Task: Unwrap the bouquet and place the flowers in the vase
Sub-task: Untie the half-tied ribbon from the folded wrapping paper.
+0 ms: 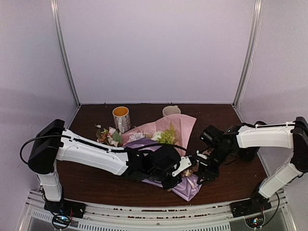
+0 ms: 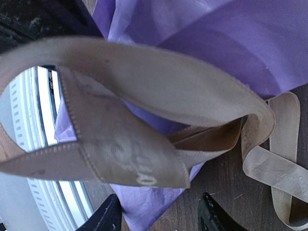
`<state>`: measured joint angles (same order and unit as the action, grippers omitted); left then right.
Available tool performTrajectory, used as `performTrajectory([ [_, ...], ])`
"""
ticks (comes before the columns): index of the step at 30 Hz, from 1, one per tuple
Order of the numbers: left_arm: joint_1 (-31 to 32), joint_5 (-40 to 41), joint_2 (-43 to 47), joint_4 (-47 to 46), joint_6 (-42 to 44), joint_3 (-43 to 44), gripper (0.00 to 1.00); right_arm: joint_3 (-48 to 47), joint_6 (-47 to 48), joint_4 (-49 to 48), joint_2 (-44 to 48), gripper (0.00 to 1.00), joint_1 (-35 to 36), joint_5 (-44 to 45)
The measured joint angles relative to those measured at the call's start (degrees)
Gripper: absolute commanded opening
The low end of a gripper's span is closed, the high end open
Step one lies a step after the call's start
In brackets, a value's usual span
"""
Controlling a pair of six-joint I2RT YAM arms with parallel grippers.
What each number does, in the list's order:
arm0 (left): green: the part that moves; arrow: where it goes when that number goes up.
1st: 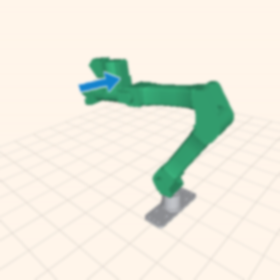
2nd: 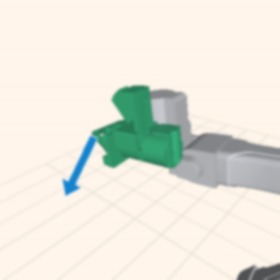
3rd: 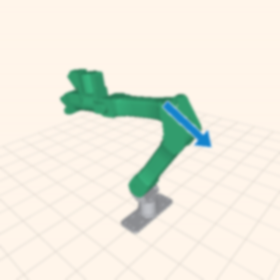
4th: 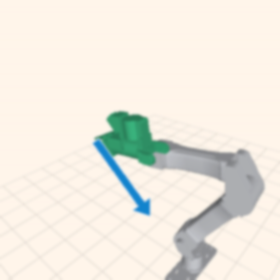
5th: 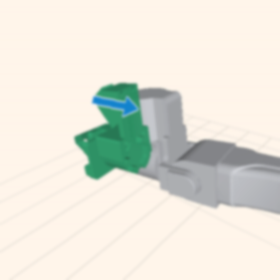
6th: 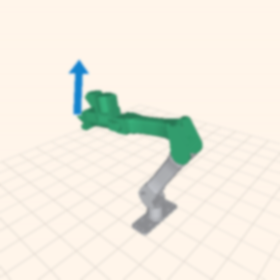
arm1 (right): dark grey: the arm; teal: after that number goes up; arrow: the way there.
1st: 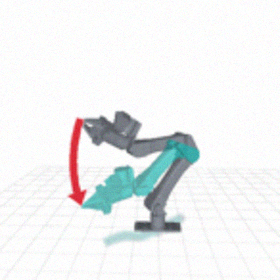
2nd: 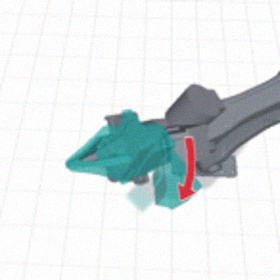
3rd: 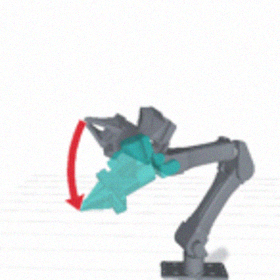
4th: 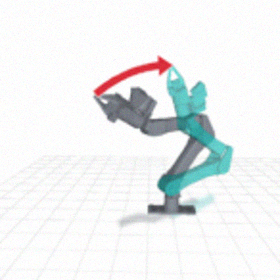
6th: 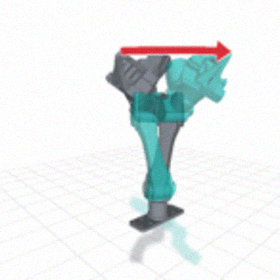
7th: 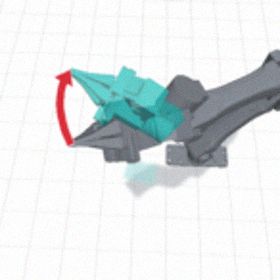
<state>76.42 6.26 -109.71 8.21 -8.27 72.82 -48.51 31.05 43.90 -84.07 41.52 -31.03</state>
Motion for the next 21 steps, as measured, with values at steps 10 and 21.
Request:
performTrajectory([
  [10, 0.9, 3.3, 16.6, -1.8, 0.7, -9.1, 0.00, -0.8, 0.0, 0.5, -3.0, 0.46, -1.8, -0.6],
  [21, 7.3, 10.0, 21.2, 4.1, -3.1, -16.0, 0.00, -0.9, 0.0, 0.7, -3.3, 0.45, -2.1, -0.6],
])
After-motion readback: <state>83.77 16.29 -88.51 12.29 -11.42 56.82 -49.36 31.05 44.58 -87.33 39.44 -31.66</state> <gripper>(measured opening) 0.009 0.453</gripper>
